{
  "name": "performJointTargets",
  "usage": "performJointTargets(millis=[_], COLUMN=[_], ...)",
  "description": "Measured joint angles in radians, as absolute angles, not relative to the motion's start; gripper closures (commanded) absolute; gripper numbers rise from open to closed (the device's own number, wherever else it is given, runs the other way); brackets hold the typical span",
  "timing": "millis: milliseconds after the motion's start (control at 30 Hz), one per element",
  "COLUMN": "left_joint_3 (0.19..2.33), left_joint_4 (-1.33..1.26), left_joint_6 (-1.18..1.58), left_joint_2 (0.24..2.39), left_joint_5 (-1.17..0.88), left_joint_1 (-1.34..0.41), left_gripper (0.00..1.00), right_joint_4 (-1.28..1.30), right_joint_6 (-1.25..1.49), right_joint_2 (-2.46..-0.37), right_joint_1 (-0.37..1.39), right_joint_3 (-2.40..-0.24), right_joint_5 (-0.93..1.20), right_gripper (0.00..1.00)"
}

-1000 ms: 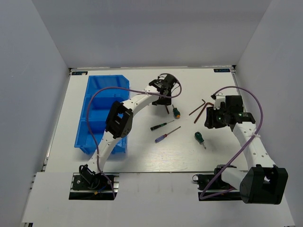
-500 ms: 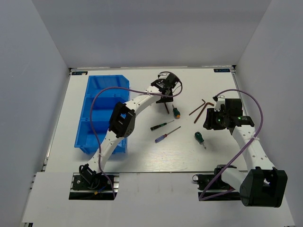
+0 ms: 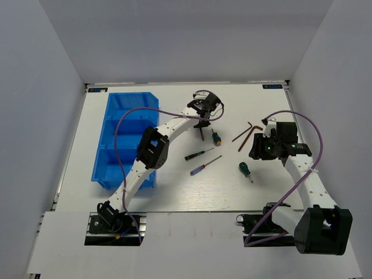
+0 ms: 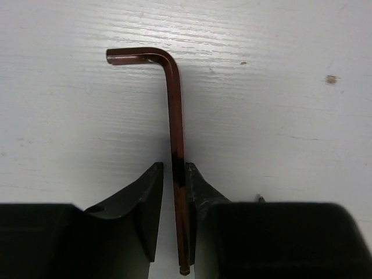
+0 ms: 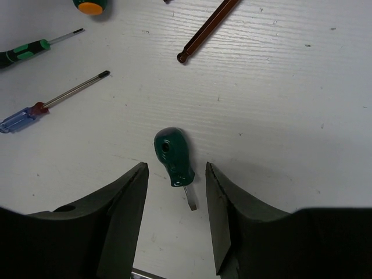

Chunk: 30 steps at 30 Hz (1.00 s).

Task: Sort the tools into containers

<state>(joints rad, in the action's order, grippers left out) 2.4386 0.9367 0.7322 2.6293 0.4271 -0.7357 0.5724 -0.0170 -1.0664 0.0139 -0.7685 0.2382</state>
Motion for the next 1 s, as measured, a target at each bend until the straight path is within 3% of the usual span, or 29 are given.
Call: performJointTargets(millis=[267, 433, 533, 767, 1000], left_joint_3=[2.328, 2.192, 2.164, 2.024, 1.961], left_joint_4=[0.978, 0.963, 0.947, 0.809, 0.721], left_joint_6=[0.726, 0.707, 0.689, 0.632, 0.547], left_joint_2=[2.574, 2.5, 2.483, 2.418, 2.388], left_joint_5=[0.524, 0.546, 0.533, 0.48, 0.412], left_joint_1=[-0.743, -0.741, -0.736, -0.732, -0.723], left_gripper=[0.66, 0.57, 0.57, 0.69, 0.96], right_joint_4=[0.565, 0.565, 0.565, 0.566, 0.566], right_joint_6=[0.006, 0.016, 0.018, 0.019, 0.02], right_joint_2=[-1.066, -1.061, -1.055, -1.053, -1.053], right_joint_1=[0.014, 0.014, 0.014, 0.014, 0.006], right_joint_3=[-0.768, -0.768, -0.768, -0.768, -0.768], right_joint_5=[0.242, 0.244, 0.245, 0.245, 0.247], right_gripper=[0.5, 0.5, 0.5, 0.5, 0.51])
